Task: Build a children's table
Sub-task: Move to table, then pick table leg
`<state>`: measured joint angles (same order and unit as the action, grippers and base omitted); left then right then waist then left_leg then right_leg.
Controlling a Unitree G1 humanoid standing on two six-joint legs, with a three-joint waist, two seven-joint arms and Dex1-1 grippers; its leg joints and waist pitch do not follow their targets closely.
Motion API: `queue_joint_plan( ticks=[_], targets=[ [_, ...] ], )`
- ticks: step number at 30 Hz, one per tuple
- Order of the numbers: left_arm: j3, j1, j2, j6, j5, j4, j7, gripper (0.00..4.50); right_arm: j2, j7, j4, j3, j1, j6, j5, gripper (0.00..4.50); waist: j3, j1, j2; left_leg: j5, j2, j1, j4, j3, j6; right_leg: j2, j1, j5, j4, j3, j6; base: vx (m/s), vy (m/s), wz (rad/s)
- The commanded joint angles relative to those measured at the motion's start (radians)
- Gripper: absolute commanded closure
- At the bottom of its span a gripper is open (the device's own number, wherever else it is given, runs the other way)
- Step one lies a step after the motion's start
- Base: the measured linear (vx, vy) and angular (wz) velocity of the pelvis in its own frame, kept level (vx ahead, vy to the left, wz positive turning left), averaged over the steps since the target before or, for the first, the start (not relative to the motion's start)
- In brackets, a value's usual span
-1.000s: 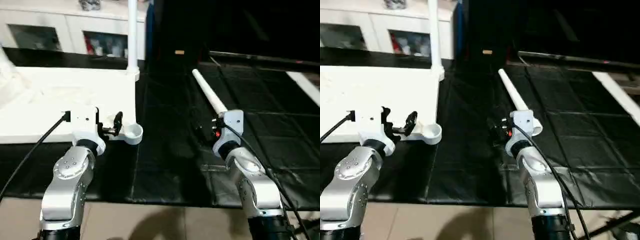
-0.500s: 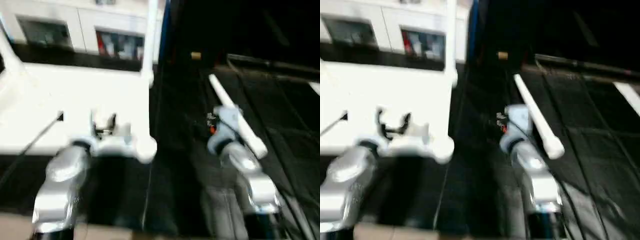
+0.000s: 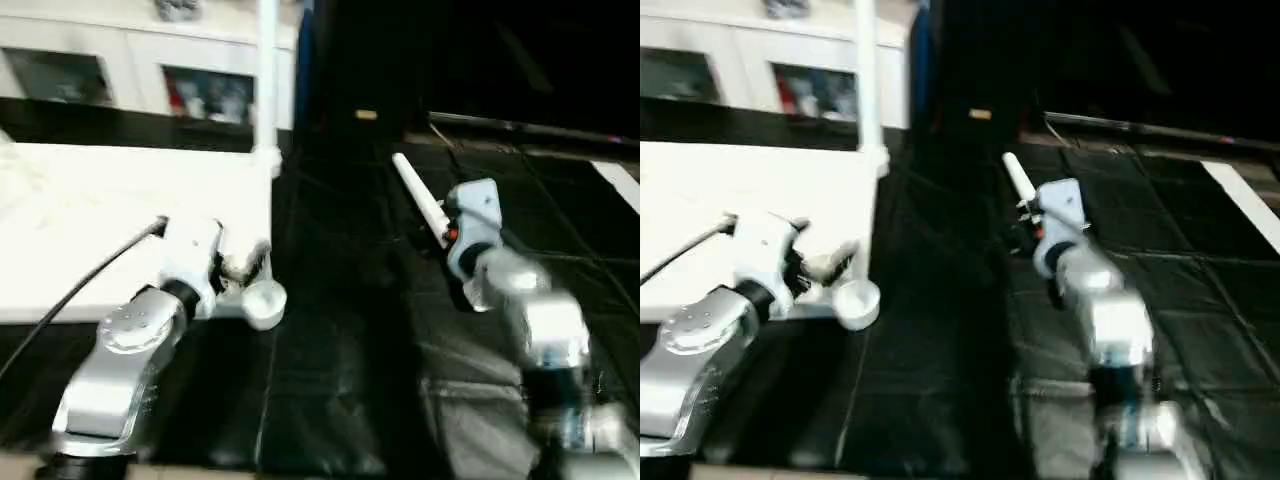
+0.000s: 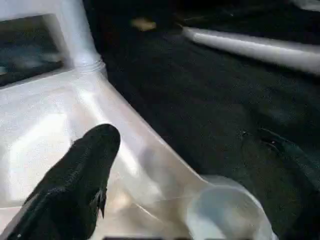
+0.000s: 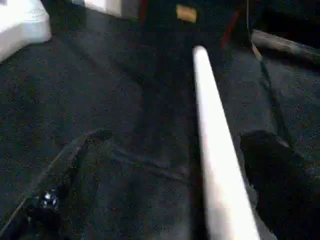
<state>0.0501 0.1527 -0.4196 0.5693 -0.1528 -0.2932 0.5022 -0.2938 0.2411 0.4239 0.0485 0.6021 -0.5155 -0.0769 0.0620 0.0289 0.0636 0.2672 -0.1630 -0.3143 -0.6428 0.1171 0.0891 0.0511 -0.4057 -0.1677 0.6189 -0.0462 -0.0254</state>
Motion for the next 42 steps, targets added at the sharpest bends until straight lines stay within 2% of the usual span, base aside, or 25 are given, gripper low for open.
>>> queue_joint_plan(
  ticks=[1, 2, 3, 4, 5, 6, 7, 8, 9, 10, 11, 13, 15, 16, 17, 18, 20, 21, 27, 30, 31, 35, 39, 41, 42],
  targets=[
    [0.02, 0.025, -0.045, 0.022, -0.029, -0.025, 0.102, 0.14, -0.04, 0.02, 0.172, 0.002, 0.078, 0.045, 0.024, 0.0, -0.046, -0.004, -0.017, 0.286, -0.026, 0.002, 0.088, 0.007, -0.002, 0.068, 0.03, -0.578, -0.104, 0.032, -0.097, -0.065, -0.019, 0.09],
    [0.019, 0.029, -0.055, 0.025, -0.034, -0.025, 0.114, 0.14, -0.046, 0.021, 0.204, 0.0, 0.096, 0.052, 0.028, 0.0, -0.047, -0.005, -0.015, 0.275, -0.028, 0.0, 0.088, 0.008, -0.003, 0.07, 0.027, -0.574, -0.104, 0.031, -0.101, -0.053, -0.018, 0.05],
    [0.018, 0.048, -0.101, 0.04, -0.06, -0.03, 0.174, 0.14, -0.065, 0.026, 0.356, 0.005, 0.18, 0.06, 0.054, 0.0, -0.054, -0.006, -0.023, 0.223, -0.029, -0.018, 0.09, 0.006, -0.002, 0.072, 0.038, -0.506, -0.089, 0.028, -0.125, -0.053, -0.018, 0.05],
    [0.018, 0.048, -0.101, 0.04, -0.06, -0.03, 0.174, 0.14, -0.065, 0.026, 0.356, 0.005, 0.18, 0.06, 0.054, 0.0, -0.054, -0.006, -0.023, 0.223, -0.029, -0.018, 0.09, 0.006, -0.002, 0.072, 0.038, -0.506, -0.089, 0.028, -0.125, -0.071, -0.018, -0.01],
    [0.018, 0.051, -0.12, 0.044, -0.07, -0.034, 0.198, 0.14, -0.069, 0.031, 0.406, 0.005, 0.207, 0.064, 0.063, 0.0, -0.053, -0.004, -0.024, 0.209, -0.029, -0.023, 0.087, 0.01, 0.001, 0.072, 0.039, -0.496, -0.09, 0.024, -0.127, -0.055, -0.016, 0.01],
    [0.023, 0.053, -0.148, 0.044, -0.08, -0.038, 0.23, 0.14, -0.077, 0.049, 0.464, -0.006, 0.237, 0.08, 0.073, 0.0, -0.053, -0.002, -0.028, 0.209, -0.032, -0.022, 0.086, 0.011, 0.0, 0.075, 0.036, -0.484, -0.089, 0.022, -0.142, -0.055, -0.016, 0.01],
    [0.024, 0.053, -0.152, 0.044, -0.082, -0.039, 0.235, 0.14, -0.078, 0.054, 0.473, -0.007, 0.242, 0.081, 0.074, 0.0, -0.053, -0.002, -0.028, 0.209, -0.032, -0.022, 0.086, 0.011, 0.0, 0.075, 0.036, -0.484, -0.089, 0.022, -0.142, 0.0, 0.0, 0.0],
    [0.026, 0.052, -0.183, 0.051, -0.098, -0.049, 0.271, 0.14, -0.083, 0.078, 0.537, -0.021, 0.274, 0.093, 0.082, 0.0, -0.056, -0.002, -0.032, 0.198, -0.036, -0.029, 0.088, 0.011, 0.002, 0.076, 0.042, -0.457, -0.084, 0.019, -0.152, 0.0, 0.0, 0.0],
    [0.025, 0.052, -0.2, 0.06, -0.11, -0.056, 0.293, 0.14, -0.087, 0.082, 0.581, -0.03, 0.295, 0.107, 0.088, 0.0, -0.059, -0.001, -0.03, 0.172, -0.036, -0.038, 0.087, 0.011, 0.0, 0.077, 0.048, -0.42, -0.078, 0.019, -0.164, 0.0, 0.0, 0.0],
    [0.025, 0.052, -0.206, 0.063, -0.115, -0.059, 0.302, 0.14, -0.088, 0.082, 0.598, -0.033, 0.304, 0.114, 0.091, 0.0, -0.061, 0.001, -0.028, 0.159, -0.036, -0.04, 0.086, 0.012, 0.0, 0.079, 0.047, -0.402, -0.075, 0.02, -0.171, 0.0, 0.0, 0.0],
    [0.023, 0.051, -0.219, 0.076, -0.132, -0.071, 0.323, 0.14, -0.089, 0.084, 0.638, -0.034, 0.323, 0.114, 0.093, 0.0, -0.061, 0.004, -0.036, 0.158, -0.037, -0.037, 0.084, 0.015, 0.003, 0.078, 0.04, -0.378, -0.07, 0.022, -0.191, 0.0, 0.0, 0.0],
    [0.021, 0.044, -0.244, 0.095, -0.154, -0.097, 0.353, 0.14, -0.086, 0.08, 0.71, -0.019, 0.359, 0.109, 0.087, 0.0, -0.062, 0.007, -0.032, 0.16, -0.036, -0.038, 0.083, 0.018, 0.005, 0.073, 0.043, -0.339, -0.065, 0.021, -0.208, 0.0, 0.0, 0.0],
    [0.019, 0.039, -0.253, 0.099, -0.158, -0.105, 0.361, 0.14, -0.085, 0.079, 0.731, -0.011, 0.37, 0.109, 0.081, 0.0, -0.068, 0.009, -0.032, 0.098, -0.037, -0.047, 0.082, 0.019, 0.001, 0.071, 0.05, -0.235, -0.052, 0.021, -0.238, 0.0, 0.0, 0.0],
    [0.018, 0.038, -0.258, 0.102, -0.161, -0.107, 0.364, 0.06, -0.084, 0.084, 0.753, -0.007, 0.382, 0.11, 0.081, 0.19, -0.068, 0.01, -0.033, 0.084, -0.037, -0.047, 0.082, 0.02, -0.001, 0.071, 0.049, -0.216, -0.05, 0.021, -0.244, 0.0, 0.0, 0.0],
    [0.019, 0.036, -0.266, 0.106, -0.166, -0.109, 0.371, 0.0, -0.083, 0.085, 0.797, -0.004, 0.404, 0.106, 0.088, 0.3, -0.076, 0.011, -0.033, 0.035, -0.035, -0.054, 0.078, 0.02, -0.011, 0.07, 0.055, -0.16, -0.039, 0.02, -0.263, 0.0, 0.0, 0.0],
    [0.02, 0.035, -0.269, 0.107, -0.165, -0.11, 0.372, 0.0, -0.084, 0.074, 0.807, -0.006, 0.408, 0.109, 0.094, 0.41, -0.074, 0.014, -0.035, 0.015, -0.036, -0.056, 0.077, 0.022, -0.019, 0.069, 0.051, -0.132, -0.041, 0.021, -0.269, 0.0, 0.0, 0.0],
    [0.021, 0.034, -0.274, 0.108, -0.166, -0.112, 0.376, 0.0, -0.084, 0.06, 0.822, -0.007, 0.413, 0.116, 0.102, 0.41, -0.071, 0.014, -0.039, 0.021, -0.038, -0.056, 0.078, 0.022, -0.018, 0.069, 0.049, -0.142, -0.042, 0.019, -0.273, 0.0, 0.0, 0.0],
    [0.019, 0.03, -0.285, 0.113, -0.174, -0.117, 0.385, 0.0, -0.085, 0.051, 0.85, -0.004, 0.422, 0.127, 0.108, 0.67, -0.071, 0.014, -0.04, 0.045, -0.038, -0.055, 0.079, 0.022, -0.01, 0.07, 0.05, -0.167, -0.043, 0.018, -0.269, 0.0, 0.0, 0.0],
    [0.009, 0.015, -0.31, 0.132, -0.19, -0.135, 0.399, 0.0, -0.086, 0.017, 0.893, 0.019, 0.427, 0.137, 0.097, 1.21, -0.065, 0.015, -0.04, 0.112, -0.038, -0.053, 0.083, 0.021, 0.009, 0.071, 0.047, -0.258, -0.052, 0.018, -0.236, 0.0, 0.0, 0.0],
    [0.003, 0.007, -0.321, 0.138, -0.194, -0.143, 0.403, 0.0, -0.084, 0.016, 0.91, 0.031, 0.428, 0.131, 0.09, 1.31, -0.065, 0.018, -0.041, 0.113, -0.038, -0.053, 0.083, 0.021, 0.009, 0.072, 0.047, -0.264, -0.052, 0.018, -0.229, 0.0, 0.0, 0.0],
    [0.001, 0.004, -0.326, 0.142, -0.196, -0.146, 0.405, 0.0, -0.083, 0.022, 0.918, 0.04, 0.422, 0.117, 0.084, 1.55, -0.065, 0.018, -0.042, 0.11, -0.038, -0.053, 0.083, 0.02, 0.008, 0.072, 0.047, -0.26, -0.051, 0.018, -0.23, 0.0, 0.0, 0.0],
    [0.006, 0.002, -0.341, 0.148, -0.2, -0.148, 0.41, 0.0, -0.08, 0.044, 0.932, 0.053, 0.406, 0.073, 0.072, 1.75, -0.066, 0.02, -0.042, 0.1, -0.039, -0.053, 0.083, 0.02, 0.006, 0.071, 0.047, -0.237, -0.049, 0.017, -0.241, 0.0, 0.0, 0.0],
    [0.012, 0.007, -0.343, 0.152, -0.203, -0.149, 0.407, 0.0, -0.083, 0.045, 0.941, 0.052, 0.396, 0.048, 0.081, 2.23, -0.064, 0.024, -0.043, 0.118, -0.04, -0.051, 0.084, 0.021, 0.011, 0.072, 0.045, -0.267, -0.052, 0.016, -0.234, 0.0, 0.0, 0.0],
    [0.013, 0.01, -0.343, 0.153, -0.204, -0.148, 0.405, 0.0, -0.084, 0.046, 0.942, 0.052, 0.395, 0.047, 0.085, 2.23, -0.065, 0.026, -0.044, 0.118, -0.04, -0.05, 0.084, 0.021, 0.012, 0.072, 0.044, -0.265, -0.052, 0.017, -0.233, 0.0, 0.0, 0.0],
    [0.018, 0.015, -0.341, 0.151, -0.204, -0.143, 0.404, 0.0, -0.086, 0.055, 0.943, 0.045, 0.393, 0.05, 0.097, 2.47, -0.064, 0.027, -0.045, 0.122, -0.04, -0.049, 0.084, 0.021, 0.014, 0.071, 0.044, -0.267, -0.053, 0.017, -0.232, 0.0, 0.0, 0.0]
  ],
)
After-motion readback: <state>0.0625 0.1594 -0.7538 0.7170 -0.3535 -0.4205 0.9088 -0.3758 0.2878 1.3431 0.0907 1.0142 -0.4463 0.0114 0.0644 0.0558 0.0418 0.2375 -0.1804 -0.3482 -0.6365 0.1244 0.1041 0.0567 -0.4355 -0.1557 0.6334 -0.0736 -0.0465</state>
